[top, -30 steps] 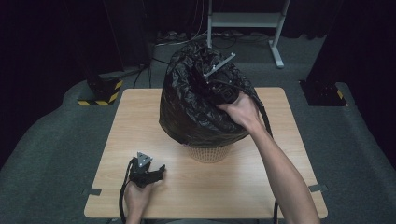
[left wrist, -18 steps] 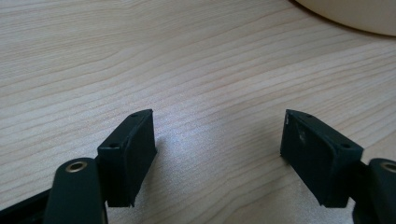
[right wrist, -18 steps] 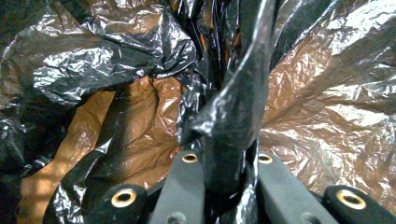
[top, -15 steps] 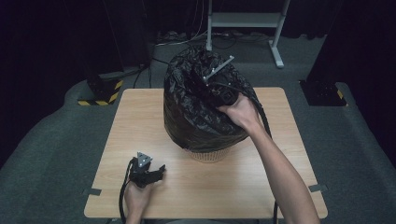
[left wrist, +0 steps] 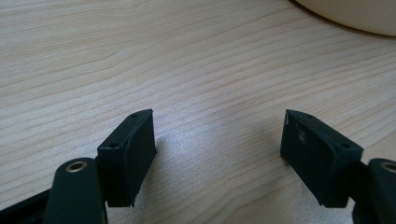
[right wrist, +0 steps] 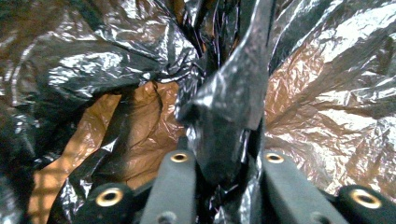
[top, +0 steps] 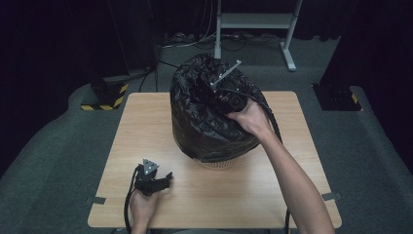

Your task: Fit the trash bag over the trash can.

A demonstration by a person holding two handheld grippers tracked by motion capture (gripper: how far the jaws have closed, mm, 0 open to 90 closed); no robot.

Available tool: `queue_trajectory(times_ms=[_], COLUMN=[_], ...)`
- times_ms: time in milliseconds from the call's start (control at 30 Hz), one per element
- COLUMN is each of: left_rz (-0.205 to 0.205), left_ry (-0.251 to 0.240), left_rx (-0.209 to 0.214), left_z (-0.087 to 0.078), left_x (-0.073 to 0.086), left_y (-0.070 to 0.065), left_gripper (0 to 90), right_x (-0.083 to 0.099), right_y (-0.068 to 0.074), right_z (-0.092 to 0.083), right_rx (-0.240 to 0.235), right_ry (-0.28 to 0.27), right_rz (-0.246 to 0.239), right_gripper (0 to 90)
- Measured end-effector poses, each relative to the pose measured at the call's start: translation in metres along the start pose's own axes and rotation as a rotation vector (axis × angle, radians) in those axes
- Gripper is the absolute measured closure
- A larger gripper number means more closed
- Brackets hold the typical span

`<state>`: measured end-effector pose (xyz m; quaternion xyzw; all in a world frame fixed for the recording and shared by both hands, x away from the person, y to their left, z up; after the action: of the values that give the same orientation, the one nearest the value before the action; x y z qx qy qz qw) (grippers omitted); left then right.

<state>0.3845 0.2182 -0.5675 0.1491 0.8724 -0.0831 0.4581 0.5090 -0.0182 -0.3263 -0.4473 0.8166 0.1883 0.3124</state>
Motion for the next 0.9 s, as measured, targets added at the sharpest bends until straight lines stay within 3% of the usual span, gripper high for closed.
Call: queue_trajectory(times_ms=[233, 500, 900], left_rz=[0.001, 0.001, 0.0], left_ry=[0.0, 0.0, 0.0], left_rx=[-0.001, -0.001, -0.001], left_z=[0.0, 0.0, 0.0], left_x=[0.0, 0.0, 0.0], left_y=[0.0, 0.0, 0.0], left_gripper=[26.6, 26.6, 26.6], right_x=[0.002, 0.002, -0.007], right_y=[-0.002, -0.002, -0.003], right_z=[-0.002, -0.004, -0.013], right_rx=[0.012, 0.015, 0.014], right_ry=[-0.004, -0.02, -0.097], right_rz=[0.005, 0.003, 0.015], right_gripper=[64.1, 53.5, 54.2])
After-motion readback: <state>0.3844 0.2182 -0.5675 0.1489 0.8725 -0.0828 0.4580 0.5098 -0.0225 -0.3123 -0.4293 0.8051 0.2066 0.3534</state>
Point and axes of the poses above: each handheld gripper's, and its own axes: z roughly forward along the jaws, x roughly out of its underside, y roughly to its left, the point moved 6 cm from there along z, roughly forward along the jaws, and after that the axes turned 7 degrees about -y, right-handed, at the moved point
